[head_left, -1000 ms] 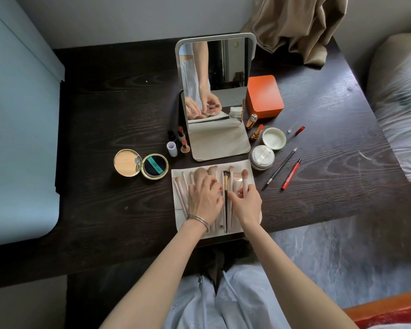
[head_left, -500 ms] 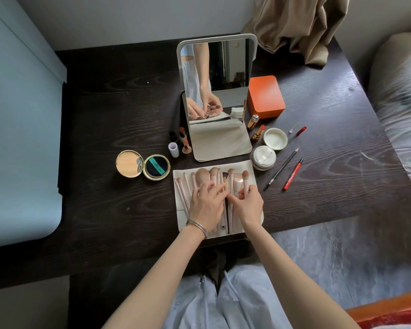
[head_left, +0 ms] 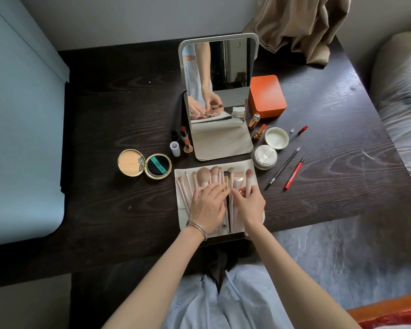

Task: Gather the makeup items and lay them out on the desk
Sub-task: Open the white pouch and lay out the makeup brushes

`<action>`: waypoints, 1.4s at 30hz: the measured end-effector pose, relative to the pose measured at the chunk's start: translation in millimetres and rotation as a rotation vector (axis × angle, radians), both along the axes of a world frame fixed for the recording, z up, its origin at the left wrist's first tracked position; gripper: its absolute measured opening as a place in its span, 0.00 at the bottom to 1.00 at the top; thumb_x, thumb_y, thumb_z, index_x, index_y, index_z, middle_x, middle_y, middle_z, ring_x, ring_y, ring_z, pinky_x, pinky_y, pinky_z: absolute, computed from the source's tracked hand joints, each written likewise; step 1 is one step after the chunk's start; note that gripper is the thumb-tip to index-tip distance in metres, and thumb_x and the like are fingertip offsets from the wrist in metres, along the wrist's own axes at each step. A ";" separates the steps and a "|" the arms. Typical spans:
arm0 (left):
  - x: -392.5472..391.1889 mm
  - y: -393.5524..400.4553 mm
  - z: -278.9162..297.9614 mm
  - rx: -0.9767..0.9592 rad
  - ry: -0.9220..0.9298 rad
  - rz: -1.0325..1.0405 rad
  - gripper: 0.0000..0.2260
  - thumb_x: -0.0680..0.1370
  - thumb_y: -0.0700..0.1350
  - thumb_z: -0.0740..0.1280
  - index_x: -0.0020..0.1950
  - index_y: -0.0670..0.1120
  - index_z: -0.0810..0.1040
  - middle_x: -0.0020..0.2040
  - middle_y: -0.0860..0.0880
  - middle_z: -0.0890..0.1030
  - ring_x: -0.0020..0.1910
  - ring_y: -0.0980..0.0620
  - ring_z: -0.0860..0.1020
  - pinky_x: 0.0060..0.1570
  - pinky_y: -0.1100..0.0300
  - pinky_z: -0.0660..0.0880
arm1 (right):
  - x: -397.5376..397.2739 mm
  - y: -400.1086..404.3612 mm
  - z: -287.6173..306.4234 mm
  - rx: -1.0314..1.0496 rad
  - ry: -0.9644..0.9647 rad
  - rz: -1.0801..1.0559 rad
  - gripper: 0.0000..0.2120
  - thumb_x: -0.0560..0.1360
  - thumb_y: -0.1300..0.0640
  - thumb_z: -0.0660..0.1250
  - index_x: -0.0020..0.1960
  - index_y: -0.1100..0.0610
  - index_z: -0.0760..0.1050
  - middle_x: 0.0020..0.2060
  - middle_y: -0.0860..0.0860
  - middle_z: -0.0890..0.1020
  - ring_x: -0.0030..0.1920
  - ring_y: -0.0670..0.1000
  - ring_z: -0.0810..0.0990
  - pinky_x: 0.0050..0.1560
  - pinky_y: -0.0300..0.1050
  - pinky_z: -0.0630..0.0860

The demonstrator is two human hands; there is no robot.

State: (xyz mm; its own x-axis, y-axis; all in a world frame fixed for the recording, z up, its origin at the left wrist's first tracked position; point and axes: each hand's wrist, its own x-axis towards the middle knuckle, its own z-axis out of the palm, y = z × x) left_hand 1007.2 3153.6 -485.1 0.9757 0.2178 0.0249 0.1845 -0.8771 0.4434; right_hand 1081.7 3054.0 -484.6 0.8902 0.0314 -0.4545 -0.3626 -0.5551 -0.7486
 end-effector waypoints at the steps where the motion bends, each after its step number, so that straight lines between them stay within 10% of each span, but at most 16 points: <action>1: -1.1 0.0 -0.5 -0.002 -0.017 0.011 0.16 0.72 0.40 0.67 0.60 0.48 0.79 0.61 0.49 0.80 0.62 0.50 0.76 0.60 0.50 0.70 | 0.1 0.5 0.9 0.019 0.010 -0.025 0.06 0.75 0.56 0.66 0.43 0.59 0.73 0.40 0.55 0.78 0.40 0.52 0.76 0.36 0.38 0.70; 6: -9.4 0.8 -3.6 0.010 -0.071 0.070 0.16 0.70 0.39 0.70 0.57 0.47 0.80 0.59 0.48 0.80 0.62 0.48 0.76 0.59 0.49 0.72 | 0.2 -4.9 1.9 -0.012 -0.035 -0.009 0.12 0.79 0.58 0.55 0.39 0.59 0.70 0.47 0.59 0.72 0.44 0.55 0.75 0.49 0.51 0.76; 12: -17.4 1.6 -7.0 0.049 -0.032 -0.003 0.18 0.70 0.46 0.71 0.60 0.49 0.79 0.63 0.49 0.78 0.66 0.48 0.73 0.64 0.48 0.68 | 1.8 -11.7 -0.7 -0.100 -0.106 -0.015 0.14 0.77 0.57 0.64 0.60 0.60 0.72 0.43 0.50 0.76 0.50 0.51 0.74 0.50 0.43 0.69; 20: -16.5 -0.7 -9.4 0.095 0.204 -0.186 0.28 0.75 0.60 0.62 0.73 0.54 0.62 0.76 0.52 0.57 0.76 0.51 0.51 0.72 0.49 0.38 | 5.3 -11.6 -4.4 -0.118 -0.112 -0.053 0.15 0.71 0.55 0.72 0.54 0.59 0.71 0.44 0.51 0.77 0.45 0.48 0.75 0.48 0.41 0.67; 31: -11.3 -7.6 -11.6 0.121 0.246 -0.222 0.29 0.76 0.60 0.61 0.75 0.54 0.58 0.77 0.52 0.56 0.77 0.52 0.49 0.71 0.49 0.32 | 3.2 -16.0 -4.0 -0.145 -0.120 0.006 0.10 0.73 0.54 0.70 0.51 0.57 0.75 0.42 0.47 0.78 0.44 0.47 0.76 0.46 0.40 0.68; 36: -11.9 -5.3 -6.7 0.048 0.174 -0.191 0.26 0.76 0.56 0.63 0.73 0.53 0.64 0.76 0.51 0.60 0.76 0.52 0.53 0.73 0.50 0.38 | 4.1 -17.1 -0.2 -0.151 -0.123 0.012 0.10 0.74 0.52 0.68 0.51 0.57 0.75 0.43 0.48 0.79 0.45 0.48 0.77 0.47 0.43 0.71; 42: -18.3 8.8 7.0 -0.003 -0.136 0.186 0.13 0.70 0.37 0.71 0.53 0.44 0.80 0.53 0.45 0.81 0.54 0.46 0.79 0.54 0.53 0.76 | 8.5 -41.3 6.0 -0.359 -0.173 0.105 0.06 0.77 0.54 0.63 0.51 0.56 0.76 0.49 0.50 0.76 0.45 0.48 0.72 0.45 0.44 0.67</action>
State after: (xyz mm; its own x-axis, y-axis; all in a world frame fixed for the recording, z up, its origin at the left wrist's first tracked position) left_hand 989.0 3162.4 -478.1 0.9062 0.3942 0.1529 0.2814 -0.8321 0.4779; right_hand 1090.2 3012.7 -478.5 0.9548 -0.0075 -0.2970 -0.1760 -0.8196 -0.5452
